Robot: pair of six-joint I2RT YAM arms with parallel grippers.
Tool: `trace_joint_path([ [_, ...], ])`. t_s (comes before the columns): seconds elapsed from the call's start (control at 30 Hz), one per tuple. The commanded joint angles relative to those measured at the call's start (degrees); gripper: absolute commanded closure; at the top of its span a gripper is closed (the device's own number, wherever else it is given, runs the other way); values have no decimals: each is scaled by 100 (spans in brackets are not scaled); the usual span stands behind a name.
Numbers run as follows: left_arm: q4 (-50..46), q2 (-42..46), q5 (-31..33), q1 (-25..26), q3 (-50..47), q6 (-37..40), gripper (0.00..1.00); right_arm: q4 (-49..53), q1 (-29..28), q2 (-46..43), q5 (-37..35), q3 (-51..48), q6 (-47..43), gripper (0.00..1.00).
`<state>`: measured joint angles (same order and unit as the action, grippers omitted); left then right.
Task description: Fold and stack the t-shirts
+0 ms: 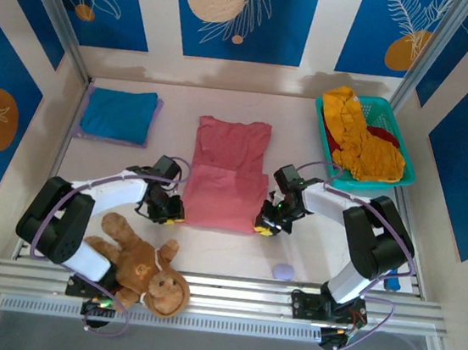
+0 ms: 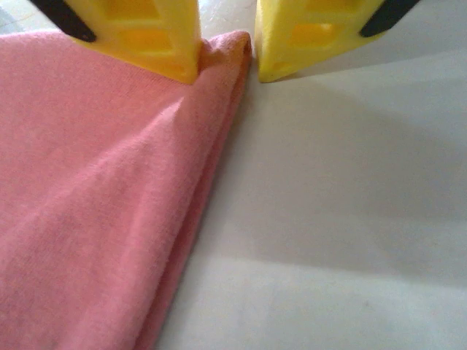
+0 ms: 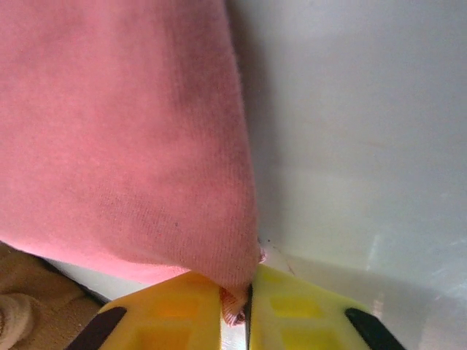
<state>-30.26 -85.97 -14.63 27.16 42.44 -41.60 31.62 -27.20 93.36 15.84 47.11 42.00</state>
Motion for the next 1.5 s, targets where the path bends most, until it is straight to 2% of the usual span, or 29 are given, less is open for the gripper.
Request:
trace_joint_path([
  [0.0, 748, -101, -428, 150, -161, -102, 85, 58, 22, 42, 139, 69, -99, 90],
  [0.17, 598, 63, -461, 188, -96, -76, 100, 242, 13, -95, 192, 82, -155, 98],
  [0.6, -727, 1041, -189, 487, 450, 33, 100, 1066, -31, -1298, 279, 144, -87, 100],
  [1.0, -1525, 1921, 80, 772, 771, -187, 100, 1699, -212, -2295, 200, 31, 143, 100],
  [1.47, -1825, 3032, 700, 1766, 491, -988, 100, 2234, -982, -3605, -73, -327, 932, 100],
])
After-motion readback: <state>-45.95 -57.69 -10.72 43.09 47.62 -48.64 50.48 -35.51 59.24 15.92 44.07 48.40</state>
